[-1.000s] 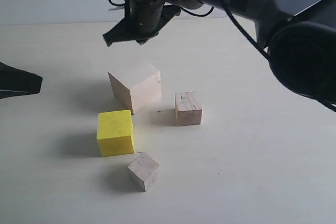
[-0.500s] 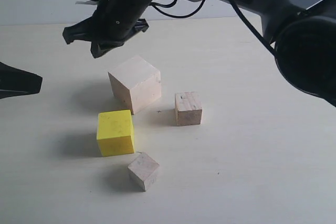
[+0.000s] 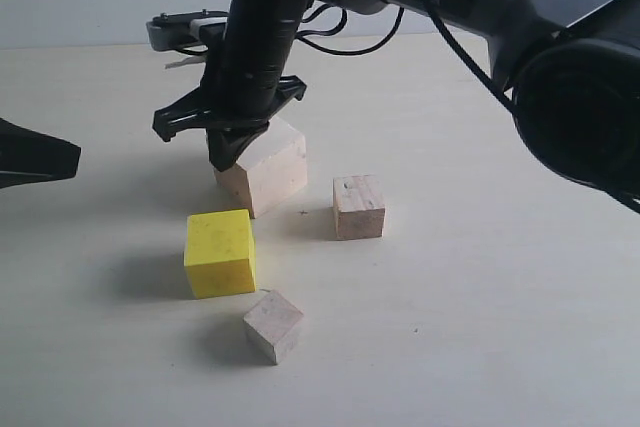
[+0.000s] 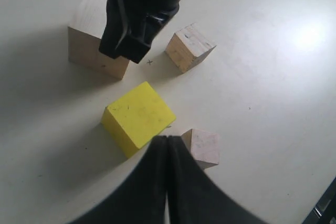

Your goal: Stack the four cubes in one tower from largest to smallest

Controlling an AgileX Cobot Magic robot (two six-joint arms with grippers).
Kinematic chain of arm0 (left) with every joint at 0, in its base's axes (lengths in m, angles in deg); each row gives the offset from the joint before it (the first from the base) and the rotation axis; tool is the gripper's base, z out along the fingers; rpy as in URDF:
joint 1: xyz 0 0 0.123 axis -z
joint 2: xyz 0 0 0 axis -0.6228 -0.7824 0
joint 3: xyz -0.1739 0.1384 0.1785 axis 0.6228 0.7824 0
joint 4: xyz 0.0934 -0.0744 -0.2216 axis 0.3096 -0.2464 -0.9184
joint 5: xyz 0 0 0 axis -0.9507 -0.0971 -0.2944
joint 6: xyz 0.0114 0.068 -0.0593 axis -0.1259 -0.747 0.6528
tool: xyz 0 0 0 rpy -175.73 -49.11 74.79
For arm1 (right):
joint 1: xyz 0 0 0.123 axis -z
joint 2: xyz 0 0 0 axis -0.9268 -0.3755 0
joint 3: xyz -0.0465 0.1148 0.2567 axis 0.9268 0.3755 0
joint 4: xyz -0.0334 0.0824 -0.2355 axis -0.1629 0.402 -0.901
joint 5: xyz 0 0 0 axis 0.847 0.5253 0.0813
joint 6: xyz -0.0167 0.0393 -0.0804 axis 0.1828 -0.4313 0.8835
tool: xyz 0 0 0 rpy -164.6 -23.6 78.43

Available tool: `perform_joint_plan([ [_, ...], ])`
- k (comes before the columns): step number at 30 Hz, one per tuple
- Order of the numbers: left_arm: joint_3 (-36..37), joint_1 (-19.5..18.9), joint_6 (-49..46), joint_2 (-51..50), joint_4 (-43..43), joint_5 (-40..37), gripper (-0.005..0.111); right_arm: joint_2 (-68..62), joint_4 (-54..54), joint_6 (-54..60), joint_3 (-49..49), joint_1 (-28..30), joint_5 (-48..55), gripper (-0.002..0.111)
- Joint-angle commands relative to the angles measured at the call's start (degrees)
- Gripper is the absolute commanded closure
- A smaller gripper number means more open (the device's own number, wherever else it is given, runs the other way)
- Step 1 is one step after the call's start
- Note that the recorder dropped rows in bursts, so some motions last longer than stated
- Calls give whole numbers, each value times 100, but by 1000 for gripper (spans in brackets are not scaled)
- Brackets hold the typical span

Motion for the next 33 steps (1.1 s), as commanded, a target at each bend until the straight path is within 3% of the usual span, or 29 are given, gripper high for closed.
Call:
perform_joint_plan([
  [1,12,41,10,-9,-27,-23,107,31,-635,-327,23,0,33,108],
  [19,12,41,10,-9,-27,-23,107,535,-1314,-724,23,13,33,108],
  [25,12,41,10,-9,-27,-47,107,525,-2315,-1477,23,219,-1026,108],
  [27,12,41,10,-9,-27,-59,107,504,-2304,-1608,23,438,-1549,108],
  [33,12,41,10,-9,-27,-48,107,67,-1912,-1524,23,708,-1822,108],
])
